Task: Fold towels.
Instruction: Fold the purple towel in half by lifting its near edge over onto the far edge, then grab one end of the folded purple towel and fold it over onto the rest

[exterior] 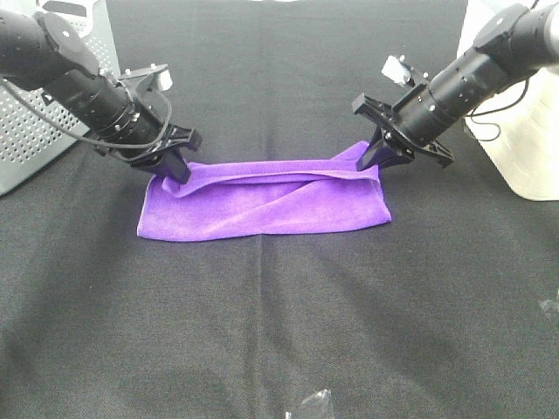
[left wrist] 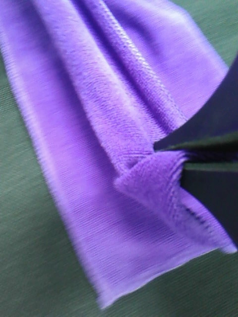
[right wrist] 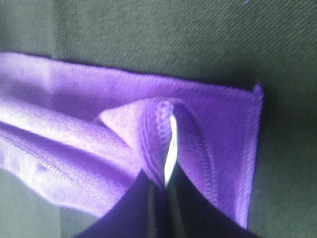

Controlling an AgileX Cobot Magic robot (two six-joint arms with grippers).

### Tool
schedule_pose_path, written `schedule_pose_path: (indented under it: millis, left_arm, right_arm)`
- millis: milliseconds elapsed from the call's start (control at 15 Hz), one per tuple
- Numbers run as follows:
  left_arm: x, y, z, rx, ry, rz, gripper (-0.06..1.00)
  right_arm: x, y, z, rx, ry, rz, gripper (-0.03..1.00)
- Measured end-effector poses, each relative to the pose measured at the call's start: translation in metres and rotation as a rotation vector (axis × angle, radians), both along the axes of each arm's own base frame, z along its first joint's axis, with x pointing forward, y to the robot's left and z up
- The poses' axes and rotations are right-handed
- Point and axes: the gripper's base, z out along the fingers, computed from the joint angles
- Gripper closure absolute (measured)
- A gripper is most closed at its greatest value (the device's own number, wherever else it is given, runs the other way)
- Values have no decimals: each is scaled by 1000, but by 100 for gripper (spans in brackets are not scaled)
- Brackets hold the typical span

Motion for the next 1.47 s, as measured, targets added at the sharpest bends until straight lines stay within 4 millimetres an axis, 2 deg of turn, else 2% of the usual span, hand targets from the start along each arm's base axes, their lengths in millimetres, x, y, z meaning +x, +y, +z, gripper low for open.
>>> schedule_pose_path:
  millis: [200, 333, 533, 600, 733, 867, 1000, 1200, 1467]
  left_arm:
    - [2, 0, 2, -2, -17, 7, 93]
    - [4, 2, 2, 3, -27, 13, 86]
    - [5, 6, 2, 13, -34, 17, 67]
    - [5, 6, 2, 13, -34, 17, 57]
    - [5, 6, 2, 9, -27, 29, 36]
    - [5, 6, 2, 8, -25, 34, 25]
    - [5, 6, 1, 12, -24, 33, 23]
    - [3, 10, -1, 63, -8, 23, 22]
    - [2, 12, -11, 104, 17, 10, 22]
  right_arm:
    - [1, 0, -1, -3, -7, -6, 92]
    - [2, -3, -7, -10, -1, -14, 88]
    - [3, -7, -14, -16, 8, -22, 76]
    - [3, -7, -14, -20, 8, -20, 69]
    - [3, -10, -15, -54, 1, 2, 49]
    - [3, -12, -13, -91, -12, 25, 32]
    - [3, -14, -6, -112, -26, 46, 27]
    - [2, -13, 5, -107, -6, 86, 26]
    - [-5, -10, 39, -72, 30, 136, 26]
